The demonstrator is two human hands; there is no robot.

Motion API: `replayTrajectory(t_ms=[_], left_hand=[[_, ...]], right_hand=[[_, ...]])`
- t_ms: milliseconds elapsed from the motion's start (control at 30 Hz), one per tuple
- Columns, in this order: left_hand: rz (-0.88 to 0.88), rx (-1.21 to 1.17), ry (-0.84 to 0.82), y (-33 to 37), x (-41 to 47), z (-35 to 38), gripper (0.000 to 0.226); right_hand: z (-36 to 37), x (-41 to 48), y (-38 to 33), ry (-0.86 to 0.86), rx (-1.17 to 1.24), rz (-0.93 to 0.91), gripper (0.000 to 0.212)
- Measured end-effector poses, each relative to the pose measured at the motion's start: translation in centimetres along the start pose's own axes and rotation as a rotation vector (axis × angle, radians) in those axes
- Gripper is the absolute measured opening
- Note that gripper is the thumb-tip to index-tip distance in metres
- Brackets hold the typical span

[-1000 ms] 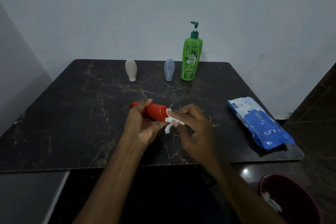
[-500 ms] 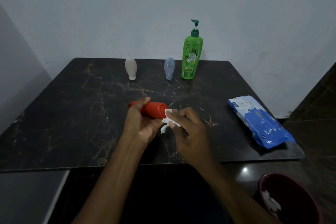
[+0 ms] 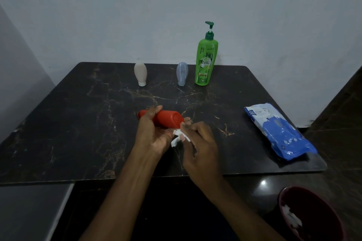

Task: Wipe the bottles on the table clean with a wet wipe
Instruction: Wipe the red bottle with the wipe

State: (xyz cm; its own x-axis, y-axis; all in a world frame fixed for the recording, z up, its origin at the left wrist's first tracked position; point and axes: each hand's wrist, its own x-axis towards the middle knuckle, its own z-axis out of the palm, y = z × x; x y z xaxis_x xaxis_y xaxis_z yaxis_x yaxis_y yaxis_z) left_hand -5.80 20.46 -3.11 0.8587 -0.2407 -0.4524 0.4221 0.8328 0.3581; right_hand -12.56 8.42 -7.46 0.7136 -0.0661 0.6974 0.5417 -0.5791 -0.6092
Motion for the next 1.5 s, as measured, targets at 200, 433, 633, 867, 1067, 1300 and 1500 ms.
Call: replayTrajectory(t_ms=[200,433,633,867,1067,1300,1500], left_hand=[[0.027,-0.019,0.032,-0.1,-0.6,0.5,0.051],[0.043,-0.017,0.018,-0.8,-0.9,0.7,0.054],[0.069,-0.006,0.039,0.2,-0.8,0.8,0.041],[0.06,-0.012,0.033,-0.2,-1.2,1.0,0.045],[0.061,0.021,0.042,0.1,-1.1,0.7,0.031],[0.143,0.184,0.052,-0.5,-0.6,-0.4,0.065],[0.416,0.452,0.084,-1.4,0.0,-0.8,0.092]], right_hand=[[-1.1,1.3,-1.2,0.121,0.106,0.055,0.034],[-1.7,2.5,-0.6,0.037,-0.018,-0.092,0.035],[-2.2,1.0,1.0,-0.154,-0.193,-0.198,0.043],[-3.0,2.4,0.5,-0.04,-0.081,-0.17,0.037],[-2.6,1.3,1.6,-0.203,-0.243,-0.275,0.046],[-3.8,1.9,1.0,-0.091,-0.045,-0.038,0.028],[-3.0,2.3,0.7,-0.345,0.233,0.206,0.025]])
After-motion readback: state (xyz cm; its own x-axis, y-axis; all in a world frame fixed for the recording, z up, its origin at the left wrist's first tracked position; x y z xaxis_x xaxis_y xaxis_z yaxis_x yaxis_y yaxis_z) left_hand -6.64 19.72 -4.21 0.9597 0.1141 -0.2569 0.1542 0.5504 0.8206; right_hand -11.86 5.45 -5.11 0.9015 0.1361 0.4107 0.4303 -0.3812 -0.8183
